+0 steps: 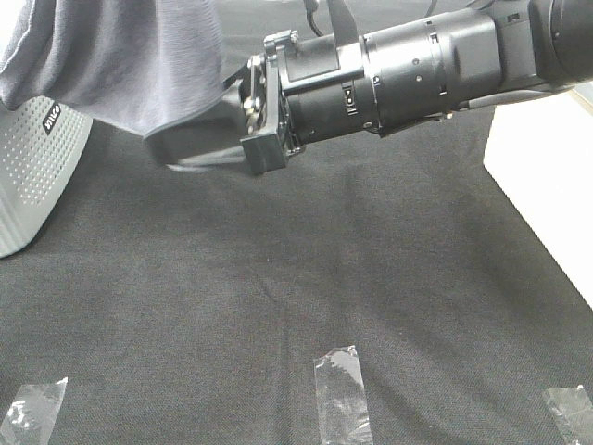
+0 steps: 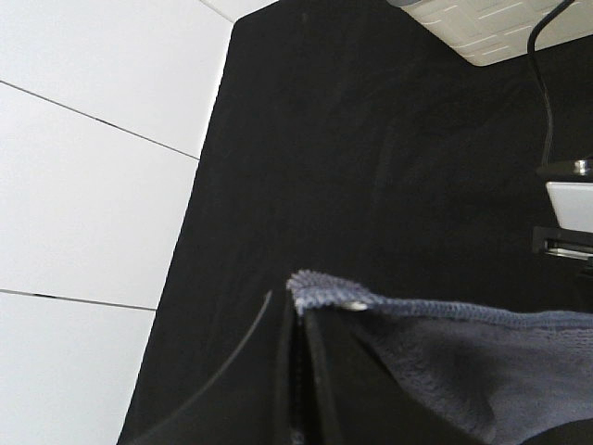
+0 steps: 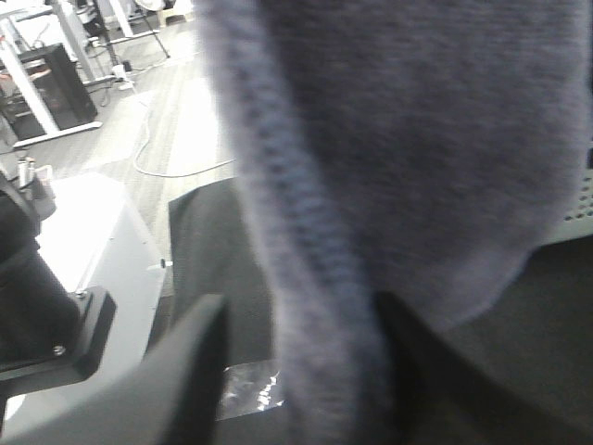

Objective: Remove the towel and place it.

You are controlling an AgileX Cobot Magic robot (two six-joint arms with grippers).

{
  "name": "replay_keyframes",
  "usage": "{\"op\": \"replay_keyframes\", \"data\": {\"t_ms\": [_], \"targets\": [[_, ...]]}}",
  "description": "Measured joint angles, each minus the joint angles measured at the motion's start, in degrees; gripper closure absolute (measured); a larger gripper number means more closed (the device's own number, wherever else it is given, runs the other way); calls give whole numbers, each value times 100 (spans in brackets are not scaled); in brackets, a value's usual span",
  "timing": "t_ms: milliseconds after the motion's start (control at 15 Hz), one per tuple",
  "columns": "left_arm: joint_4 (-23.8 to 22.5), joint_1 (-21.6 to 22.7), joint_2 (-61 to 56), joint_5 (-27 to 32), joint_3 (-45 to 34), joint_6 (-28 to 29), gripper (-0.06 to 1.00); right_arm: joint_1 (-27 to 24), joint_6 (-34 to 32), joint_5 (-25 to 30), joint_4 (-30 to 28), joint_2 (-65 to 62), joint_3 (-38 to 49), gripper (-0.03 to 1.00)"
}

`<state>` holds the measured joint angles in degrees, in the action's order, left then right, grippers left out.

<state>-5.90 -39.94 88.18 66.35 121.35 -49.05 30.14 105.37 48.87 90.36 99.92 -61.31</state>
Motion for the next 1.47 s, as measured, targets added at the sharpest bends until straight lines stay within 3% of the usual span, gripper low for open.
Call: {"op": "replay_keyframes", "data": {"t_ms": [200,267,467,733,867,933,1200,1267,1467], "targets": [[0,0,0,0,0,17,94,0,-201,-138,-115,0,-6,89],[0,0,0,0,0,40,94,0,-275,-126,-183,0,-11,95],[0,0,0,46,0,57,94,0,-447,-338,-80,0,-11,95],[0,0,0,264,0,57,94,-218,-2126,-1117,-493,-407,-17,95],[0,0,0,264,0,57,94,-498,-3478,-1134,-1467,-739,-298,95],[0,0,0,258,0,57,94,-561,-3810,-1123,-1759,-779,-401,95],[-29,0,0,-166,0,57,94,-642,-7093,-223,-5397,-848,-2206,95],[-46,0,23,-304,0,57,94,-642,-8073,252,-6807,-848,-3019,95],[-390,0,269,-728,0,57,94,-642,-8973,997,-8331,-802,-4309,95]]}}
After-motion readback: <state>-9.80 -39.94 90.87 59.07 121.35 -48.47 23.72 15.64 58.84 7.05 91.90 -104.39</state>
